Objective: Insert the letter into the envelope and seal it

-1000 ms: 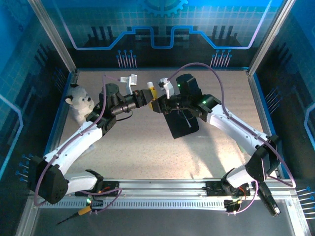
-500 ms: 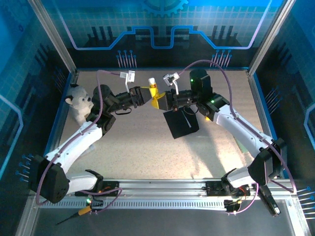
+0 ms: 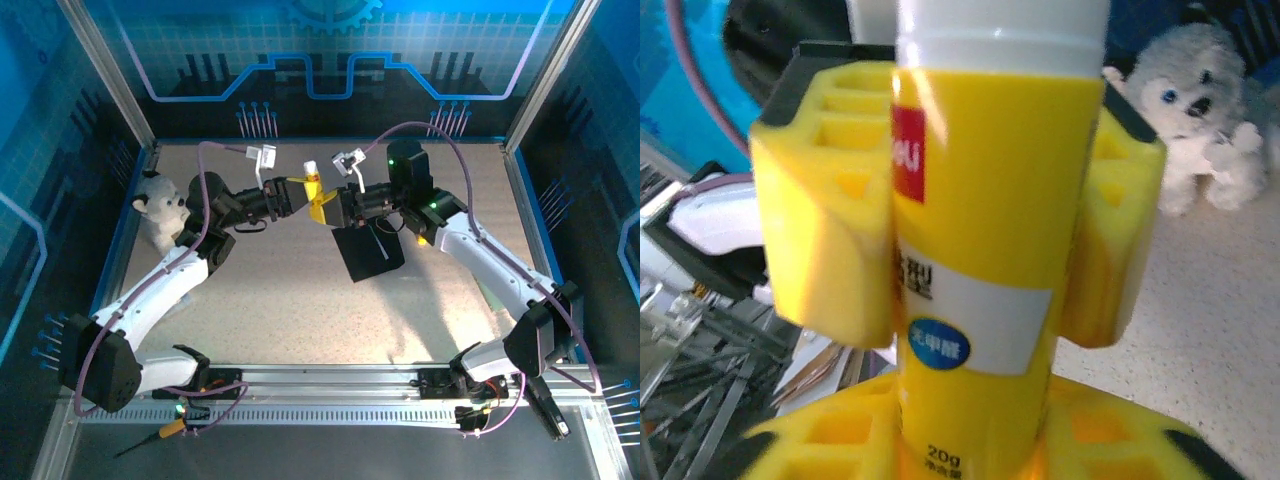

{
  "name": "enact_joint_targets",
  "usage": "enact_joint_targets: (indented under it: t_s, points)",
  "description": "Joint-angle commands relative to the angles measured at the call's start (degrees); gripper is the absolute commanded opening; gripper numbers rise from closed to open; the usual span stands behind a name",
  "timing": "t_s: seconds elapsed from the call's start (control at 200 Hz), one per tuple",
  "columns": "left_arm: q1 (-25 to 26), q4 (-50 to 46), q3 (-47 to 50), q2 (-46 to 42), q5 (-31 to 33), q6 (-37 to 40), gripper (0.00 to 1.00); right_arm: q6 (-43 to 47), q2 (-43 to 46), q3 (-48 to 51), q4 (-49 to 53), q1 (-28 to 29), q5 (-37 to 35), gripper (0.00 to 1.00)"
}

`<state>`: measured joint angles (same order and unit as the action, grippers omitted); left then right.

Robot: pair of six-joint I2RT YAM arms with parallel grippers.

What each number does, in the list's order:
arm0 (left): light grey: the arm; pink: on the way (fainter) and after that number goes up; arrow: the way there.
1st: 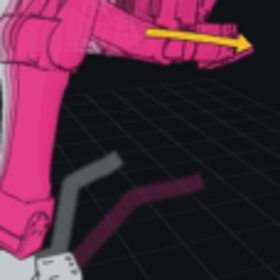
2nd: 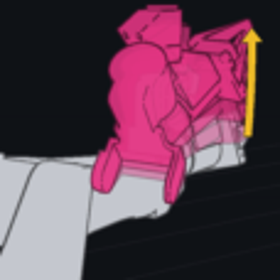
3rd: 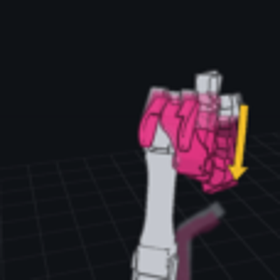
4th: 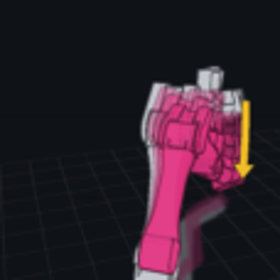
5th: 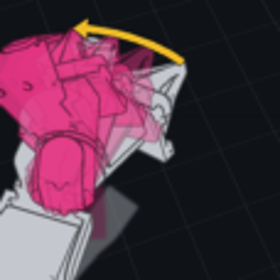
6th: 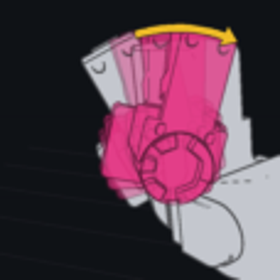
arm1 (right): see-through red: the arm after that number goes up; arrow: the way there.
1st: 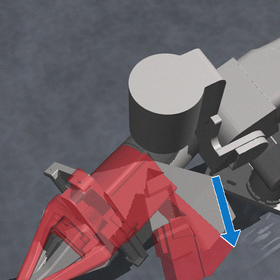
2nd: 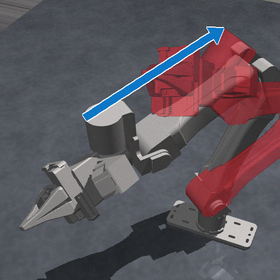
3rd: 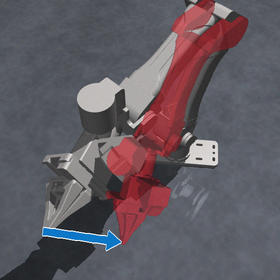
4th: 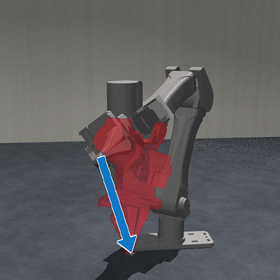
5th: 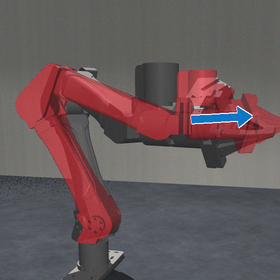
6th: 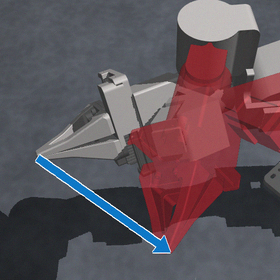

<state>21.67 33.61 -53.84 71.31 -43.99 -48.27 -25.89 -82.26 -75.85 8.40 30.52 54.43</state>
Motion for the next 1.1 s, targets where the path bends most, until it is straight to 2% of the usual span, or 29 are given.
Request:
enact_joint_targets:
  t_s: [0.0, 0.08, 0.185, 0.335, 0.485, 0.665, 0.941, 1.096]
  points:
    - [-2.0, -11.1, -1.4, -0.1, 5.8, 5.4, 0.0, 8.0, 2.3, -5.0, 12.8, -1.6, -6.5, 0.44]
    - [-2.0, -19.3, -3.7, -0.5, 11.3, 9.5, 0.0, 11.8, 1.6, -7.7, 22.3, -1.6, -11.7, 0.52]
    - [-2.0, -25.0, -5.5, -1.0, 17.5, 12.2, 0.0, 13.6, 1.2, -9.7, 29.1, -0.6, -19.3, 0.53]
    - [-1.9, -25.1, -6.0, -0.7, 20.2, 10.5, 0.0, 12.3, -0.6, -11.7, 31.8, 3.2, -30.4, 0.55]
    - [-0.6, -22.8, -4.9, -0.6, 21.1, 7.6, 0.0, 10.7, -4.0, -13.6, 31.1, 7.6, -38.2, 0.56]
    - [1.4, -21.8, -3.3, -1.1, 22.7, 6.3, 0.0, 9.1, -7.2, -15.3, 28.5, 10.7, -41.9, 0.56]
    - [2.3, -20.4, -1.2, -1.8, 22.5, 4.4, 0.0, 8.2, -8.3, -15.5, 24.8, 10.9, -43.2, 0.54]
    - [2.3, -19.9, -0.2, -2.2, 22.5, 3.9, 0.0, 7.6, -8.7, -15.4, 23.6, 10.9, -42.7, 0.47]
